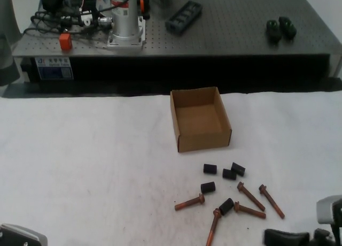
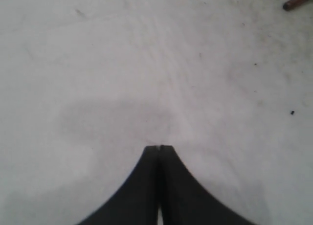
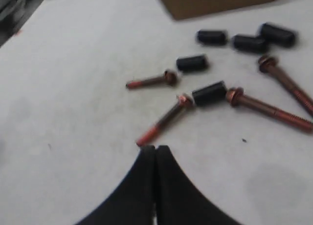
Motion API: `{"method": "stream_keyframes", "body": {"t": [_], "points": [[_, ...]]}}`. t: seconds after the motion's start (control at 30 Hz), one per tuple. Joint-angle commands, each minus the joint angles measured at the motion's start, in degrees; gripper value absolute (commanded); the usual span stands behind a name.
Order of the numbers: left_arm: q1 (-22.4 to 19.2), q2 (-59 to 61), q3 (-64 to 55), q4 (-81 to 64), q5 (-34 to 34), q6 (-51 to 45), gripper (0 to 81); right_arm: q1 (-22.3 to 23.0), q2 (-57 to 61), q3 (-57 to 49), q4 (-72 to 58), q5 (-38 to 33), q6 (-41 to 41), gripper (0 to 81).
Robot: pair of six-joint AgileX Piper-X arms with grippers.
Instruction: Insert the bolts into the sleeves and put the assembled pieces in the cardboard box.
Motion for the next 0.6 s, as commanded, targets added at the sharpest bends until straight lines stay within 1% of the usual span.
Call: {"method": "stream_keyframes", "body": {"t": [0.0, 0.13, 0.17, 0.2, 0.33, 0.37, 0.4, 0.47, 0.57], "points": [[0.01, -0.18, -0.31, -0.67, -0.56, 0.72, 0.7, 0.44, -0.02, -0.94, -1.35, 2.34, 0.07, 0.0], [0.01, -0.18, -0.31, -0.67, -0.56, 0.72, 0.7, 0.44, -0.02, -0.94, -5.13, -8.75, 0.07, 0.0], [0.01, -0.18, -0.31, -0.67, -0.56, 0.72, 0.7, 0.44, -0.02, -0.94, -5.83, -9.77, 0.07, 0.0], [0.01, -0.18, -0.31, -0.67, -0.56, 0.72, 0.7, 0.44, -0.02, -0.94, -6.03, -9.45, 0.07, 0.0], [0.01, -0.18, -0.31, -0.67, -0.56, 0.72, 0.7, 0.44, 0.25, -0.94, -5.38, -2.78, 0.07, 0.0], [0.01, -0.18, -0.31, -0.67, -0.56, 0.72, 0.7, 0.44, 0.47, -0.94, -5.36, -2.52, 0.07, 0.0], [0.01, -0.18, -0.31, -0.67, -0.56, 0.72, 0.7, 0.44, 0.78, -0.94, -5.51, -3.05, 0.07, 0.0], [0.01, -0.18, -0.31, -0.67, -0.56, 0.72, 0.7, 0.44, 1.13, -0.94, -5.64, -6.90, 0.74, 0.0], [0.01, -0.18, -0.31, -0.67, -0.56, 0.72, 0.7, 0.44, 1.12, -0.94, -6.04, -14.13, 5.00, 0.0]]}}
